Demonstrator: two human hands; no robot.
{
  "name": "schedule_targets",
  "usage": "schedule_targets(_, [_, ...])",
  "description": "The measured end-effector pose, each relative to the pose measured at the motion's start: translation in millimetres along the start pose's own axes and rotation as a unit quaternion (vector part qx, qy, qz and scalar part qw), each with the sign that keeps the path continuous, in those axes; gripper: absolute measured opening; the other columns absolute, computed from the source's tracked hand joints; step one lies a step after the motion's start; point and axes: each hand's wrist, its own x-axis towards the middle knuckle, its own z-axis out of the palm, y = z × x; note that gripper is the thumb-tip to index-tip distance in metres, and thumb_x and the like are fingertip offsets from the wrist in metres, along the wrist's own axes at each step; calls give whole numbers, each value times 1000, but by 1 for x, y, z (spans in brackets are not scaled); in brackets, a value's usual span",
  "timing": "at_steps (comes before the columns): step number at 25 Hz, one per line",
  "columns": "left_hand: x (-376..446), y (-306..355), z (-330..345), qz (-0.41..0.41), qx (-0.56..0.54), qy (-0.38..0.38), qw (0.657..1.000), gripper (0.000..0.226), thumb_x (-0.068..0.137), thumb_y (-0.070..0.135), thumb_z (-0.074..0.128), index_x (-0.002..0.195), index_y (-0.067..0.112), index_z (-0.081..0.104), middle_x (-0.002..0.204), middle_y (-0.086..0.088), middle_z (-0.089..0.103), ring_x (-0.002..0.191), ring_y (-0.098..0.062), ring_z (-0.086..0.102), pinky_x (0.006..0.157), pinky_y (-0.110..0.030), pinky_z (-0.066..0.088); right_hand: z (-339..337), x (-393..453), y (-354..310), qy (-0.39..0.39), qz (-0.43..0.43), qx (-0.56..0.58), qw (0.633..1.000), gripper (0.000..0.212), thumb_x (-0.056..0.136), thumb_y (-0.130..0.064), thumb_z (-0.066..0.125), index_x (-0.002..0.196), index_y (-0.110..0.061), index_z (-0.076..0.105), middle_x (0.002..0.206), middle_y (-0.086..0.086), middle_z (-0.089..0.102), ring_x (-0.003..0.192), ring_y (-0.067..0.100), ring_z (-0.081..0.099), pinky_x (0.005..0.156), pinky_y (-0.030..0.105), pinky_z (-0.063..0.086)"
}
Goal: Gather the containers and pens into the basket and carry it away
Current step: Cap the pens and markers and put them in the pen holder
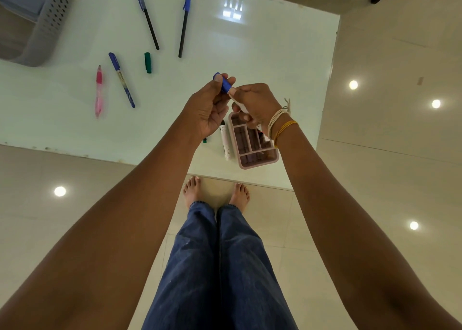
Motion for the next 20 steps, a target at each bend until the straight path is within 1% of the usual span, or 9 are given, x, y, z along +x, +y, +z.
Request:
schedule_targets(2, [-3,-4,-5,1,97,7,995,20,97,33,53,107,22,67,112,5,71,117,-15,60,113,-41,34,1,6,13,20,-47,-53,997,19,96,-18,54,96,-4,67,67,3,55,50,14,47,46,18,41])
schedule_targets(4, [-5,-9,-6,18,167,50,984,31,97,36,53,123,22,62,132,2,61,125,-17,54,107,-43,39,-1,13,25,100,-130,-98,982,23,95,-20,56,100,-1,68,69,-1,55,60,12,48,61,25,45])
schedule_targets(5, [-6,-12,-7,27,196,86,976,35,97,35,53,128,20,59,135,2,58,124,-17,54,105,-42,42,-3,13,28,153,-159,-91,971,23,94,-22,58,102,-3,68,72,-1,56,64,11,49,65,26,45])
schedule_targets(7, [-5,-20,-13,35,240,143,960,35,97,31,54,129,19,59,128,3,58,115,-17,58,99,-39,49,-8,10,31,233,-191,-69,951,22,91,-23,61,104,-6,66,84,0,62,74,11,55,73,20,49])
schedule_targets(10, [-4,-34,-25,24,252,170,952,26,98,21,52,121,19,63,125,0,60,103,-18,62,88,-34,55,-10,2,43,241,-188,-99,947,19,88,-20,64,103,-8,64,87,-3,64,79,10,59,75,9,46])
schedule_targets(12, [-3,-41,-34,22,251,197,947,23,98,17,50,116,19,65,120,-3,64,94,-19,65,82,-33,57,-8,0,52,205,-172,-150,952,15,86,-20,66,98,-11,64,84,-4,67,79,13,62,77,16,49])
schedule_targets(15, [0,-48,-47,10,269,219,938,21,96,12,53,113,13,65,106,-7,65,81,-19,66,75,-31,58,-6,1,67,131,-168,-236,948,21,78,-16,67,99,-15,68,98,1,70,94,21,64,89,35,54])
schedule_targets(17, [0,-50,-52,5,294,230,928,17,94,10,56,107,10,66,99,-9,66,73,-19,66,70,-30,59,-6,0,72,146,-186,-224,945,29,71,-15,62,99,-14,68,103,4,68,98,23,62,89,41,54])
schedule_targets(20, [3,-57,-55,-4,339,233,911,7,90,13,65,92,6,66,87,-12,69,58,-19,66,57,-29,59,-6,2,66,210,-198,-157,944,30,70,-17,55,97,-16,69,97,3,67,93,21,63,85,35,55])
